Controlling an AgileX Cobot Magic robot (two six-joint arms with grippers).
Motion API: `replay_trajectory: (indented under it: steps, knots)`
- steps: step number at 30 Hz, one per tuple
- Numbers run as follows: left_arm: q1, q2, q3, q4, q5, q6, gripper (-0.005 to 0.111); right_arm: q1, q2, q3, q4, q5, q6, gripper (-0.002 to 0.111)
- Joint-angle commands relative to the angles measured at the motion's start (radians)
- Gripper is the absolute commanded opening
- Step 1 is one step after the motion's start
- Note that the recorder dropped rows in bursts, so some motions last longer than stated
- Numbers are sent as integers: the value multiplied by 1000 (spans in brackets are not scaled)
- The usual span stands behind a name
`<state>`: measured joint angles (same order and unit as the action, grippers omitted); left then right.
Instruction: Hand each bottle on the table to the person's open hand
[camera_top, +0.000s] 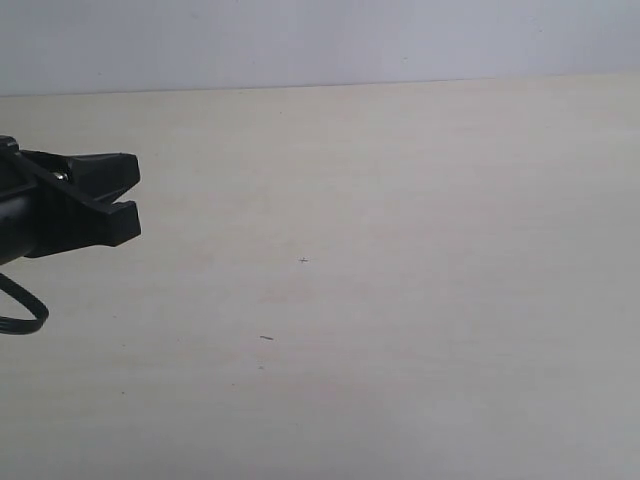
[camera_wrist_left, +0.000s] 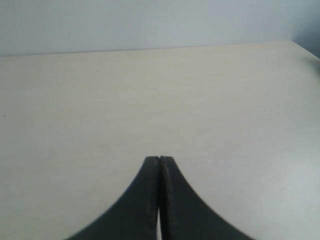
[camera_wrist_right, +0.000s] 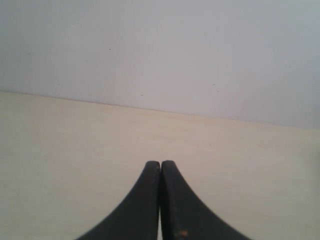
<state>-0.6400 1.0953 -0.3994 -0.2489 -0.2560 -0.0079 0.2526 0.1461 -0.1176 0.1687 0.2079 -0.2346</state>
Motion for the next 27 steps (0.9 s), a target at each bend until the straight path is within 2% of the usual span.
replay_trajectory:
  steps: [1, 4, 7, 11, 14, 17, 21, 27]
  knots:
    - [2, -18, 4, 2, -2, 8, 0, -4, -6, 1, -3, -8, 0, 0]
    - [27, -78, 4, 14, 27, 123, 0, -4, -6, 1, -3, -8, 0, 0]
    - [101, -174, 4, 14, 161, 144, 0, -4, -6, 1, -3, -8, 0, 0]
    - [279, -340, 4, -19, 368, 133, 0, -4, -6, 1, -3, -8, 0, 0]
    - [409, -452, 4, -19, 467, 133, 0, -4, -6, 1, -3, -8, 0, 0]
    - [501, -558, 4, -16, 536, 133, 0, -4, -6, 1, -3, -8, 0, 0]
    - [561, -655, 4, -16, 613, 133, 0, -4, -6, 1, -3, -8, 0, 0]
    - [571, -693, 4, -16, 655, 133, 0, -4, -6, 1, -3, -8, 0, 0]
